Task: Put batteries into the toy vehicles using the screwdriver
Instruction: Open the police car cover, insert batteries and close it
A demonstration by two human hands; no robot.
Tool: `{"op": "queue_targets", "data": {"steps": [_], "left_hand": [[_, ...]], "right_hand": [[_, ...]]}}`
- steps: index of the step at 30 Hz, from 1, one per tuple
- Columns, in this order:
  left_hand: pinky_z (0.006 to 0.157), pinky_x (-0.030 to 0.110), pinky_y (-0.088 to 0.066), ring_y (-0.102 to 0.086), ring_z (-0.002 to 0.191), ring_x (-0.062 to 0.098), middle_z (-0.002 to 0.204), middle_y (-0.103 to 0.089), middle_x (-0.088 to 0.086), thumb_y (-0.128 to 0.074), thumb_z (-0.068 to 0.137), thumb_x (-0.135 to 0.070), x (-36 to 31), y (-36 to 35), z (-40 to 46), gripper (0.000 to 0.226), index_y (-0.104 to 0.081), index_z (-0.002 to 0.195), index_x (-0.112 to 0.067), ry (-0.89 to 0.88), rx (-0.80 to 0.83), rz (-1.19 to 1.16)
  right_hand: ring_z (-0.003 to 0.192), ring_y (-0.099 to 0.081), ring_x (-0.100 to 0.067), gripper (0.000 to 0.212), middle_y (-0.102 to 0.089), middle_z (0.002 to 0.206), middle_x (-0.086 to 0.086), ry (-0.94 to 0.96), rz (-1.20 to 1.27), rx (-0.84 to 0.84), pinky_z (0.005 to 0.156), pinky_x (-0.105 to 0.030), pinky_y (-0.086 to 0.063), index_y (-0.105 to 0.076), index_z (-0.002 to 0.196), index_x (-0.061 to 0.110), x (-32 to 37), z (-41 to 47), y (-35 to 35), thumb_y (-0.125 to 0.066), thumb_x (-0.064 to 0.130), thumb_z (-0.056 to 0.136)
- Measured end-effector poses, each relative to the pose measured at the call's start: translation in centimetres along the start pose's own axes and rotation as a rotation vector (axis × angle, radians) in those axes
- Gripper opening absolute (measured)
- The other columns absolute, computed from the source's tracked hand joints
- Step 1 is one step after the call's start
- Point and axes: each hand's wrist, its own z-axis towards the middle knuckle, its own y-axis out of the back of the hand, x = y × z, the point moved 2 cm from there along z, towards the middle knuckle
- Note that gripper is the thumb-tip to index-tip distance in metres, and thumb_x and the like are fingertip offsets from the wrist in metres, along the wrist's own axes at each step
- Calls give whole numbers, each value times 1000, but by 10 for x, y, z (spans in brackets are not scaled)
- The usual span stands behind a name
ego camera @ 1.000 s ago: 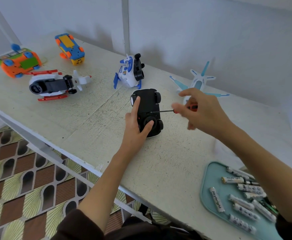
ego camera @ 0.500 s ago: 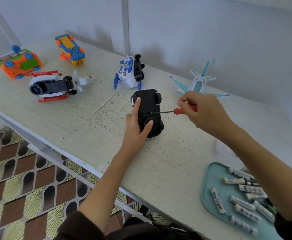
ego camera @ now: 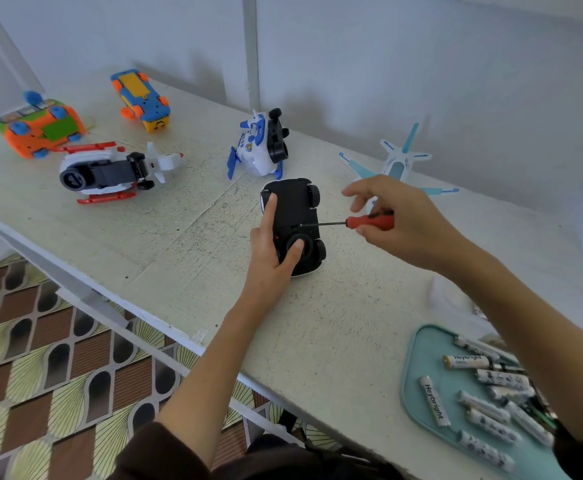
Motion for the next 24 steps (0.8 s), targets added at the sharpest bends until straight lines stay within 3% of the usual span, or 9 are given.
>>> {"op": "queue_targets", "data": {"steps": [2, 4, 7, 9, 12, 18, 21, 24], "left_hand": [[92, 9, -29, -37, 107, -24, 119, -32, -25, -53, 90, -32, 1, 0, 0, 74, -7, 147, -43, 0, 8, -14], [93, 10, -30, -38, 108, -24, 120, -32, -26, -53, 90, -32, 1, 1, -1, 75, -7, 148, -42, 2, 21, -24], [96, 14, -31, -37, 109, -24, 120, -31, -27, -54, 91, -32, 2, 1, -1, 76, -7, 150, -39, 7, 25, -30], [99, 18, -31, -37, 111, -23, 121, -31, -28, -54, 91, -32, 2, 1, -1, 77, -8, 151, -37, 10, 23, -26], [102, 24, -33, -38, 113, -20, 122, -31, -28, -54, 91, -32, 2, 1, -1, 77, -8, 152, -38, 15, 24, -24], [103, 25, -36, -41, 115, -13, 124, -32, -27, -55, 90, -35, 1, 1, -1, 77, -8, 152, -38, 17, 26, -33], [107, 31, -35, -40, 120, -6, 126, -32, -28, -54, 87, -42, 0, 2, -2, 77, -9, 150, -43, 12, 31, -36], [108, 30, -33, -39, 119, -11, 125, -32, -29, -55, 88, -38, -1, 2, -2, 77, -8, 150, -41, 22, 32, -47]], "right_hand": [[63, -57, 3, 37, -61, 93, 0, -31, -26, 110, 60, -7, -46, -56, 118, 11, -3, -1, -5, -64, 4, 82], [62, -53, 3, 24, -63, 87, 0, -32, -109, 155, 62, -13, -48, -63, 108, 9, -7, -3, -11, -64, 14, 84], [65, -50, -1, 11, -62, 78, 1, 8, -105, 60, 68, -24, -51, -69, 90, 6, -10, -7, -17, -67, 14, 82], [62, -51, 1, 12, -60, 74, 3, 8, -93, -1, 62, -14, -45, -69, 87, 6, -10, -10, -18, -70, 15, 79], [60, -53, 0, 12, -60, 70, 5, -9, -99, 9, 58, -8, -43, -69, 86, 7, -10, -14, -20, -69, 16, 80], [61, -56, -14, 7, -58, 65, 2, 1, -120, 35, 64, -32, -52, -64, 85, 9, -12, -13, -22, -66, 16, 83], [64, -55, -15, 8, -59, 69, 1, 13, -142, 70, 66, -35, -53, -62, 88, 11, -12, -12, -26, -63, 19, 85], [70, -54, -16, 9, -58, 76, 3, -1, -195, 81, 67, -33, -51, -59, 93, 14, -12, -12, -30, -58, 21, 88]]}}
